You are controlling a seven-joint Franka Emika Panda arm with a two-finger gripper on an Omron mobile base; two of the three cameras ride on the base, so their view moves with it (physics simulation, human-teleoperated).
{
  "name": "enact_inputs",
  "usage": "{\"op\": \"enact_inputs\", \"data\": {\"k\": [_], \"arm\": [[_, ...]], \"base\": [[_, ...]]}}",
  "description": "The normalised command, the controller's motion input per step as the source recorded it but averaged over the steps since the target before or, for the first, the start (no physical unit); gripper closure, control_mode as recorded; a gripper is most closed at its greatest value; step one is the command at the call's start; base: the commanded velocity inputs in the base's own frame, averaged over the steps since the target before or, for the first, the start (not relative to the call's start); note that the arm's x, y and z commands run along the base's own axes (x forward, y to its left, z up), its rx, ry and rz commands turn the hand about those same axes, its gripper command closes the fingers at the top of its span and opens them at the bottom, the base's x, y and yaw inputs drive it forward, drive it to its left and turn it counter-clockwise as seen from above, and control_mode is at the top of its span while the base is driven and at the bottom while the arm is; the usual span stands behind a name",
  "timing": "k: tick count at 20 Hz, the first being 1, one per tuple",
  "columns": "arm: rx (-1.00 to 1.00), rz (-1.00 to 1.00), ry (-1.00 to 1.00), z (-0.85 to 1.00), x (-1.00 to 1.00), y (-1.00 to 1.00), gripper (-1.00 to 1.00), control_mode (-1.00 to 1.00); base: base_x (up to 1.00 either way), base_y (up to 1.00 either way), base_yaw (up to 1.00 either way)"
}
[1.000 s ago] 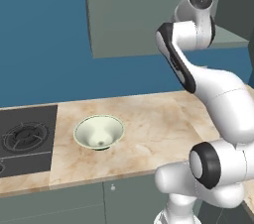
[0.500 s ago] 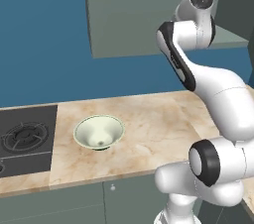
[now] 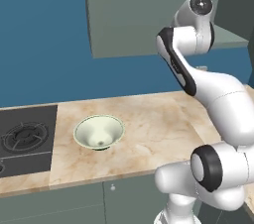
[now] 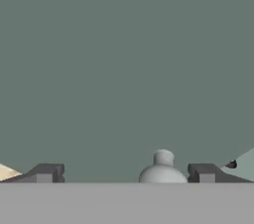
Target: Open the cabinet and move the ladle to the pot. Then close the cabinet.
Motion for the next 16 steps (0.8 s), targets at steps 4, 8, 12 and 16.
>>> {"op": "enact_inputs", "data": {"k": [4,8,12,16], "arm": [[0.04,0.02,-0.01,-0.44,0.21,0.00,-1.00,-1.00],[0.02,0.07,-0.02,-0.24,0.56,0.06,1.00,-1.00],[0.02,0.10,-0.05,0.00,0.69,0.03,1.00,-1.00],[0.02,0.10,-0.02,0.00,0.60,0.00,1.00,-1.00]], "base": [[0.00,0.00,0.00],[0.00,0.00,0.00],[0.00,0.00,0.00],[0.00,0.00,0.00]]}}
